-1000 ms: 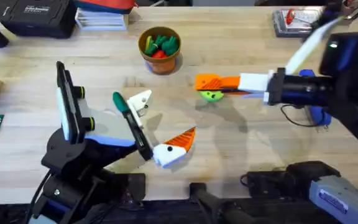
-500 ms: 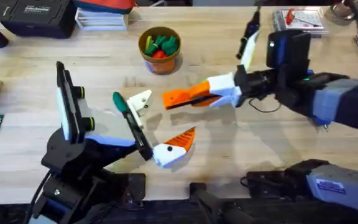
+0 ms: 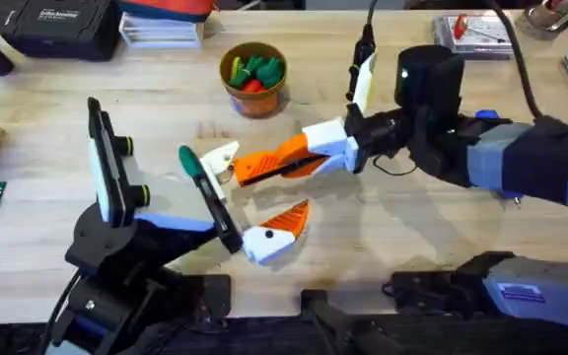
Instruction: Pick up the gripper from the table and insert it into the empty holder that is missing its gripper. Then pick up a screw, insert it into the mounting hole, and use the screwdriver to tighten it. Finally, clean up the table by picking up the vegetable and placing it into the bucket.
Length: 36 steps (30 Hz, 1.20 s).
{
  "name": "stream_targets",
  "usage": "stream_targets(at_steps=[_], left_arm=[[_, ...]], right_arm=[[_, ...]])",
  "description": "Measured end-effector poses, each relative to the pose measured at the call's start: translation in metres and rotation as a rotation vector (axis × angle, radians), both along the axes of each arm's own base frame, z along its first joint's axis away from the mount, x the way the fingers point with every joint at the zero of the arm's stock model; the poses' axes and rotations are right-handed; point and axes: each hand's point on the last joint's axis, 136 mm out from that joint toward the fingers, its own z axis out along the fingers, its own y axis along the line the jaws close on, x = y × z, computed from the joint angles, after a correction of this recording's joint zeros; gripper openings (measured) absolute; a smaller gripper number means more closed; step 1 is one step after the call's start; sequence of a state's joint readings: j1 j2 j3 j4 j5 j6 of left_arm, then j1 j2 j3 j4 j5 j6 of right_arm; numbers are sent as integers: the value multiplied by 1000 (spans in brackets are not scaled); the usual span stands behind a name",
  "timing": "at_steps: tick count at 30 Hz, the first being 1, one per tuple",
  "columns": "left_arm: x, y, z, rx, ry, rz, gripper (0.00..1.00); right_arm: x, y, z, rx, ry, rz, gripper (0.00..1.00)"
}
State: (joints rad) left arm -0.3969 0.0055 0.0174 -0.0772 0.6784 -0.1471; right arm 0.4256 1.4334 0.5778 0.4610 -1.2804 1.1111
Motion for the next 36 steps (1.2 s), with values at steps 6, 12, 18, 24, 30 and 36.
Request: stream_targets(at_steps=[6, 12, 18, 24, 30, 36], left_arm=[[1, 1, 0, 0, -2, 6, 987], [3, 2, 0, -2, 3, 19, 986], [10, 6, 0, -8, 18, 64, 985], [23, 16, -1, -10, 26, 157, 987], [29, 21, -1, -12, 30, 204, 987], [22, 15, 0, -14, 26, 151, 987]], right_arm=[[3, 6, 4, -9, -4, -13, 7], [10, 9, 0, -22, 4, -34, 7], [22, 18, -3, -31, 27, -27, 7], [35, 35, -6, -38, 55, -3, 7], [38, 42, -5, -38, 55, 9, 6], [41, 40, -6, -40, 58, -1, 6]])
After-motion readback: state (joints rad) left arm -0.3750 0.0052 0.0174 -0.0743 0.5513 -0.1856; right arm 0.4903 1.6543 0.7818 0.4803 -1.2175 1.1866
